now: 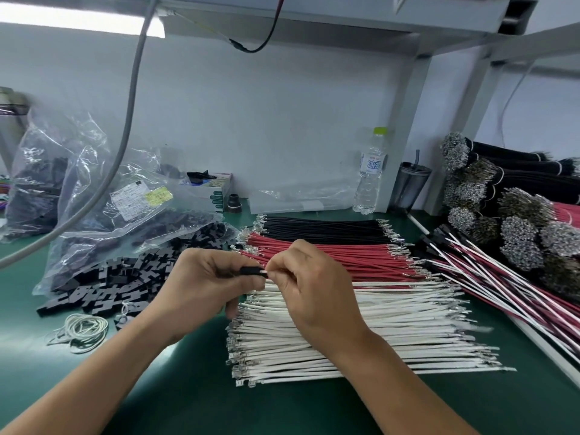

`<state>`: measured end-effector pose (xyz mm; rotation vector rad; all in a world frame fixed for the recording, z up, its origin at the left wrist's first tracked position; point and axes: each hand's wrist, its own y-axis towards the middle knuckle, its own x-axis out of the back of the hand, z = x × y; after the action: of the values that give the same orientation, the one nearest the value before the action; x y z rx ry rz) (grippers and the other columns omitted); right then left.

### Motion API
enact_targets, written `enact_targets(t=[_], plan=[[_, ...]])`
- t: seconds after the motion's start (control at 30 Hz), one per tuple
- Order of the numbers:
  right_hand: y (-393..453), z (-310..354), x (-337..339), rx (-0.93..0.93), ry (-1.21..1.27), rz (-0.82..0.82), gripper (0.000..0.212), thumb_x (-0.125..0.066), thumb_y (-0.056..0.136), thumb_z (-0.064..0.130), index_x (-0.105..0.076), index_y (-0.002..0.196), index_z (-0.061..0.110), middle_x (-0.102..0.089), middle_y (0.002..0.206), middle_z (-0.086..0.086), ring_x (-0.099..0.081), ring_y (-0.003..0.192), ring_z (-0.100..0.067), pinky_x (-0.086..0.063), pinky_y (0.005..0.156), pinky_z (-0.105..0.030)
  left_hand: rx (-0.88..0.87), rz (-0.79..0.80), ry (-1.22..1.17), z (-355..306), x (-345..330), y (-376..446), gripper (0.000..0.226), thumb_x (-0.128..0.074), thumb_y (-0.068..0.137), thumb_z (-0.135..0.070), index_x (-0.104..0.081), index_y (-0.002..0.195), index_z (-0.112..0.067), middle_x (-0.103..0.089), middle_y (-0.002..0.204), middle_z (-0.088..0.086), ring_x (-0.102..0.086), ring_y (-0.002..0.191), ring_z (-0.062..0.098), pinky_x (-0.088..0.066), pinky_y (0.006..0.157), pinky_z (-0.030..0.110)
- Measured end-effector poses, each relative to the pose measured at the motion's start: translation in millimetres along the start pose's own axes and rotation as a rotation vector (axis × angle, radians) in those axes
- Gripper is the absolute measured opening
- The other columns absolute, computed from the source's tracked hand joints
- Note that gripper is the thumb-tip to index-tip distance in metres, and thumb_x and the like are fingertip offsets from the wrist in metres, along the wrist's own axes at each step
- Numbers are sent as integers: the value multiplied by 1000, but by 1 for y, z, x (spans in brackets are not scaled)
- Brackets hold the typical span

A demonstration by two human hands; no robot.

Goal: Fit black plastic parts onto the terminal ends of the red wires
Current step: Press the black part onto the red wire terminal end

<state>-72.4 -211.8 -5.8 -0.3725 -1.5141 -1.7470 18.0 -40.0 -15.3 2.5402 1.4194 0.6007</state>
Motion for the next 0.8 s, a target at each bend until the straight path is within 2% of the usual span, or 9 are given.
enact_targets(t=[0.13, 0.23, 0.3, 0.37, 0.57, 0.63, 0.73, 0.8], plan=[[-1, -3, -2, -40, 166, 25, 4, -69, 94, 21, -70, 97, 19, -53, 87, 17, -52, 77, -1, -43, 67, -16, 27, 12, -63, -2, 1, 0, 18, -86, 70, -26, -84, 87, -18, -69, 56, 10, -57, 41, 19, -40, 41, 21], [-2, -12, 4, -63, 196, 16, 9, -68, 95, 28, -70, 99, 21, -54, 86, 16, -54, 77, -5, -47, 66, -22, 42, -11, -109, -2, 4, 3, 21, -86, 69, -22, -83, 87, -13, -73, 63, 11, -57, 40, 20, -42, 39, 21], [-4, -14, 4, -76, 188, 4, 9, -69, 94, 27, -71, 92, 19, -57, 85, 13, -56, 76, -6, -50, 66, -29, 53, -14, -105, -2, 5, 2, 22, -87, 68, -24, -83, 86, -13, -72, 62, 13, -56, 40, 20, -43, 41, 22], [-4, -11, 3, -62, 163, -10, 10, -69, 94, 25, -70, 88, 16, -57, 84, 10, -54, 75, -5, -49, 67, -30, 63, 4, -86, -2, 5, 1, 22, -87, 68, -27, -83, 86, -14, -69, 59, 15, -56, 42, 21, -44, 45, 26], [-2, -5, -2, -15, 94, -3, 11, -67, 95, 21, -67, 87, 14, -52, 85, 13, -46, 76, -2, -34, 68, -15, 38, 29, -70, -1, 5, -1, 20, -86, 69, -28, -84, 85, -17, -71, 59, 10, -57, 42, 21, -44, 46, 28], [-2, -6, -1, 7, 84, -12, 11, -66, 96, 22, -68, 88, 14, -56, 86, 10, -49, 76, -5, -38, 67, -17, 19, 20, -89, -3, 6, -1, 23, -85, 67, -28, -84, 85, -15, -71, 59, 11, -55, 41, 21, -44, 44, 27], [2, -7, 4, 10, 24, -80, 16, -63, 98, 33, -69, 91, 20, -58, 87, 12, -52, 78, -5, -42, 63, -22, -10, -20, -164, -3, 8, 2, 30, -85, 65, -28, -83, 88, -10, -74, 72, 20, -54, 42, 23, -46, 42, 24], [5, -9, 9, 26, -38, -100, 17, -61, 98, 39, -67, 100, 24, -58, 94, 13, -50, 87, -7, -44, 69, -25, -37, -42, -216, 1, 13, 5, 37, -88, 63, -32, -83, 92, -10, -75, 79, 25, -53, 44, 23, -47, 45, 22]])
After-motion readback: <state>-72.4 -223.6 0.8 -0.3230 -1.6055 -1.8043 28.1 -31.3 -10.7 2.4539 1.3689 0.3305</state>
